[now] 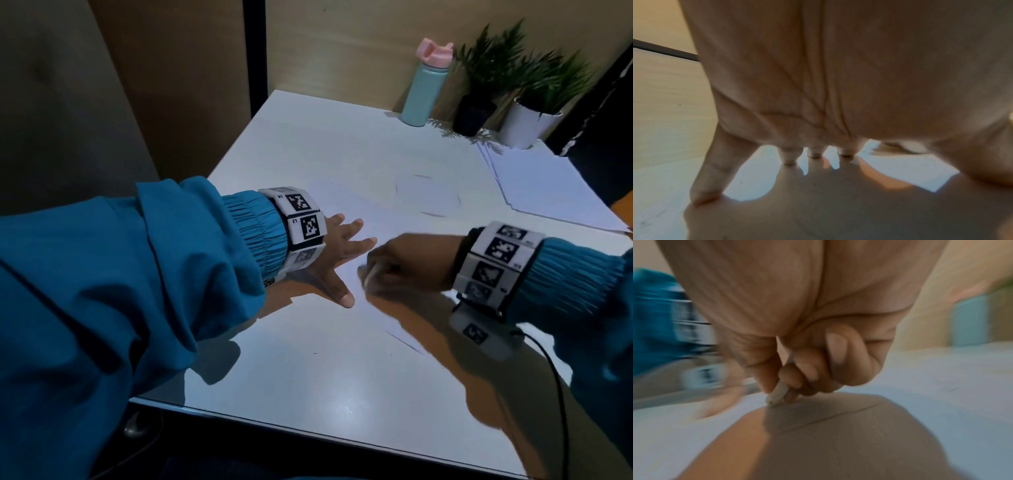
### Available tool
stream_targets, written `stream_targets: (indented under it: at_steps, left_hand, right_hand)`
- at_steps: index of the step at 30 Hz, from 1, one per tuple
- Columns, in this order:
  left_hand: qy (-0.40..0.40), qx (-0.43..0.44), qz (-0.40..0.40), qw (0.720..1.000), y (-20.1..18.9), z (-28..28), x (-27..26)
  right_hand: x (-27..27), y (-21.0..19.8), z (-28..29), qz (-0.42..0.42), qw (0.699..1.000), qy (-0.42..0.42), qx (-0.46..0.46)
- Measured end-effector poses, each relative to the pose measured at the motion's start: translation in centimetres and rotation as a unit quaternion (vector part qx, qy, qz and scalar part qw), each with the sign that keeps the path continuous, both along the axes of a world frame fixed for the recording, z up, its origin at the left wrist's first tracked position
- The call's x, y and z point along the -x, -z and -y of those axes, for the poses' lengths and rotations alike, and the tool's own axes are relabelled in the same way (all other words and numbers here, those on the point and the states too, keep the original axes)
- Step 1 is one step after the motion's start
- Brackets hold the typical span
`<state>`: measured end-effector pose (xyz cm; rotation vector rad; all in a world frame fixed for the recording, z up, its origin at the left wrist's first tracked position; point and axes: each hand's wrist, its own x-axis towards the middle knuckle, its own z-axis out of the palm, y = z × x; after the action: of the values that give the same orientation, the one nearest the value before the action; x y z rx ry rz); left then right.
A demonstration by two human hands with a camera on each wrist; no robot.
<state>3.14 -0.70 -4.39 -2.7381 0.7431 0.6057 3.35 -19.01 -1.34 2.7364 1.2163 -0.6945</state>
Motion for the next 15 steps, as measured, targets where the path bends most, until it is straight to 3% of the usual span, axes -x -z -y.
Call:
stream_targets:
  at_steps: [3,8,10,13,15]
  left_hand:
    - [0.000,-0.001,0.000,1.000,0.0,0.0,-0.1]
    - [0.004,0.013,-0.002,1.000,-0.1,-0.1,0.1]
    - [0.007,0.015,0.000,1.000,-0.1,-0.1,0.2]
    - [0.009,0.018,0.000,1.000,0.0,0.0,0.1]
    - [0.015,0.014,0.000,1.000,-0.1,-0.1,0.1]
  right_hand:
    - [-2.5,-0.6,0.7,0.066,0.996,0.050,0.013]
    - [1.7,-0.1,-1.6,-0.070,0.997,-0.009,-0.026]
    - [0.3,-0.3,-1.5,-0.037,0.999,-0.008,-0.006]
    - [-2.1,-0.6,-0.6,0.043,0.997,0.066,0.014]
    - [-1.6,-0.1,-0.9,0.042,0.998,0.051,0.002]
